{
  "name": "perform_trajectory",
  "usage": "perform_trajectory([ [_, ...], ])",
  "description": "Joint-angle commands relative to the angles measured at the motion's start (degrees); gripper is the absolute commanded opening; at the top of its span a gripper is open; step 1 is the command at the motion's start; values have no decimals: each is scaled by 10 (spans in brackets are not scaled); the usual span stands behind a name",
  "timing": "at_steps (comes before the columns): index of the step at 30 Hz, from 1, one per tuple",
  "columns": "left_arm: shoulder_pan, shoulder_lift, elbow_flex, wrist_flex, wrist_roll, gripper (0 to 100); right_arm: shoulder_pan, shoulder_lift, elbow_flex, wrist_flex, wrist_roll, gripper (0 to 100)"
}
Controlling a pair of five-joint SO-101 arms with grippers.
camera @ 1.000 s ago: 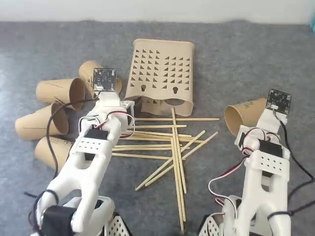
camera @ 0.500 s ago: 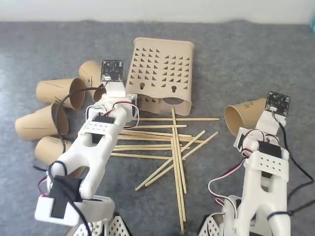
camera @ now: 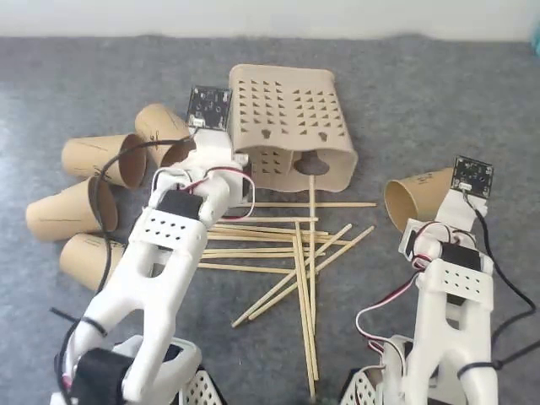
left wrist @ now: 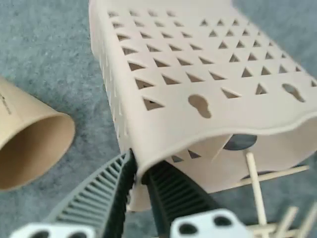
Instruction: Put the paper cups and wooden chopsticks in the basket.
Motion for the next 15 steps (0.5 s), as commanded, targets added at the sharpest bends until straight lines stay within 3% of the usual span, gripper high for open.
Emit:
perform_trajectory([
  [1,5,-29,-129,86,47,11,-7,-26,-3,0,-3,102],
  [9,-23,159,-438,290,94,11,-7,-26,-2,1,-3,102],
  [15,-25,356,-637,375,95,12,-7,-26,-2,1,-2,102],
])
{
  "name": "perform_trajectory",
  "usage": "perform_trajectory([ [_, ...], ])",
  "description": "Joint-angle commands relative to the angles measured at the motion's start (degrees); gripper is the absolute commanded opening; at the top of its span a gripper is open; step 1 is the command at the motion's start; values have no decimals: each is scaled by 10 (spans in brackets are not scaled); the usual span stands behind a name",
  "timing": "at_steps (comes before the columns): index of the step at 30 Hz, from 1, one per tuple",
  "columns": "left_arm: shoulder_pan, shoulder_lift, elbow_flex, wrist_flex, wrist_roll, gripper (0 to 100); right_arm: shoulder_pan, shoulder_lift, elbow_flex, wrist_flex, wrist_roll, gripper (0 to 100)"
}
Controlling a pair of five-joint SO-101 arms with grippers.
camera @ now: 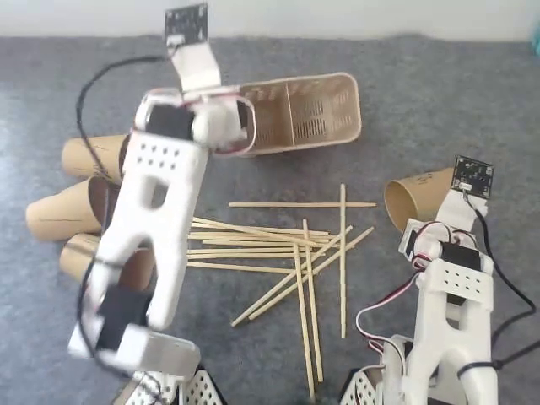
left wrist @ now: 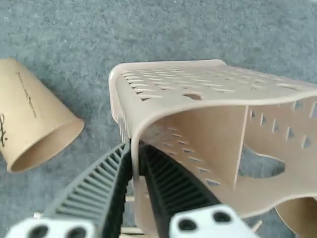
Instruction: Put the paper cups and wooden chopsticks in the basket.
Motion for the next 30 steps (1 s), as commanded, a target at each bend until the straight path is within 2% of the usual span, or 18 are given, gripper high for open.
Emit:
perform_trajectory([
  [1,-2,103,-138,42,8,12,-7,-26,-2,1,-2,102],
  [12,-22,386,-502,165,8,21,-7,-23,-2,1,-2,102],
  [14,-33,427,-565,185,8,70,-7,-22,-2,0,-2,102],
  [19,-45,493,-725,272,33,288,-8,-20,-2,-4,-2,102],
  [22,-41,502,-777,279,21,238,-8,-20,-2,-4,-2,102],
  [27,-32,476,-778,278,-23,8,-8,-20,-2,-4,-2,102],
  [30,-30,460,-778,278,-25,13,-8,-20,-2,-4,-2,102],
])
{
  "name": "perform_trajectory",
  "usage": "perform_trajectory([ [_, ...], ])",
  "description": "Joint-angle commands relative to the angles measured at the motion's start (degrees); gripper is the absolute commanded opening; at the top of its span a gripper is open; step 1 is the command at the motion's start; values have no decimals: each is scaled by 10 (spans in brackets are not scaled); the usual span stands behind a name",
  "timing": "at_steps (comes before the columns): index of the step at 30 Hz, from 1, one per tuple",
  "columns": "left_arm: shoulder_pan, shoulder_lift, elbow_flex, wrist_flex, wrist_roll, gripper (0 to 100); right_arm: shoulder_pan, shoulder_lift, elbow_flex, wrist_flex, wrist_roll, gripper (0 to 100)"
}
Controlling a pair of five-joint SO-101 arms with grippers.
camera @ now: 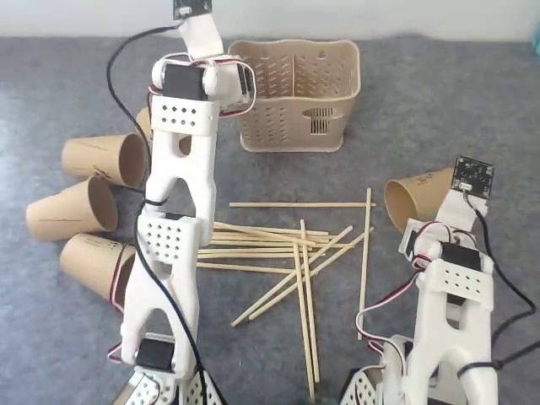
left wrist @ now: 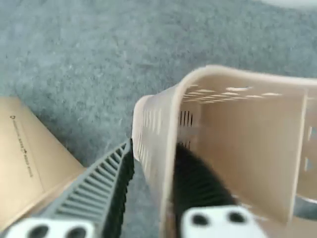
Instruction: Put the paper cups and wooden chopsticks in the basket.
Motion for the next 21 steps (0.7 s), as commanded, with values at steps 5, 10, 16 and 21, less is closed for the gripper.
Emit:
perform_trajectory([
  [5,4,-93,24,19,-8,11,-8,-20,-2,-4,-2,102],
  [10,7,-177,105,19,-11,11,-8,-20,-2,-4,-2,102],
  [16,41,-282,234,19,-11,11,-8,-20,-2,-4,-2,102],
  [21,56,-335,334,19,-3,11,-8,-20,-1,-4,-2,102],
])
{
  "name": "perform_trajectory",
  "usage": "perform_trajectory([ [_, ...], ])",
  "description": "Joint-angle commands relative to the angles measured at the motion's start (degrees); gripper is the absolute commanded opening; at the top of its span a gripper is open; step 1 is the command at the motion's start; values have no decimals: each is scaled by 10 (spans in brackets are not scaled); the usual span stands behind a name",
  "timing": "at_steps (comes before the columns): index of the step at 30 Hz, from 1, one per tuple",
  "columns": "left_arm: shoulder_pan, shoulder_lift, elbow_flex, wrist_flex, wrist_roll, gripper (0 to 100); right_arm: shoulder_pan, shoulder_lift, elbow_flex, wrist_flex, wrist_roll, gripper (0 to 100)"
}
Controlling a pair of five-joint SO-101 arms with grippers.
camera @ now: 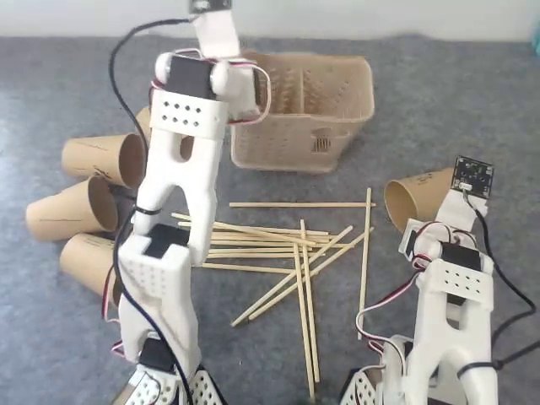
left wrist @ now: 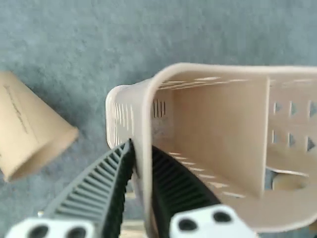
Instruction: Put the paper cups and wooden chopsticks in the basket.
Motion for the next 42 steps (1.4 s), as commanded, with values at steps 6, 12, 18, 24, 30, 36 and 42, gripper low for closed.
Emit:
perform_trajectory([
  [6,-15,-84,56,17,13,12,-8,-20,4,-5,-2,102],
  [12,-31,-42,62,15,12,13,-8,-20,4,-5,-2,102],
  [18,-49,-26,62,18,46,228,-8,-20,4,-5,-2,102],
  [24,-62,-61,66,18,41,296,-8,-20,4,-5,-2,102],
  [30,-62,-135,117,19,6,267,-8,-20,4,-5,-2,102],
  [36,-62,-265,234,18,-1,266,-6,-26,5,0,-1,102],
  [42,-63,-404,357,18,-42,265,-6,-67,4,57,-1,102],
])
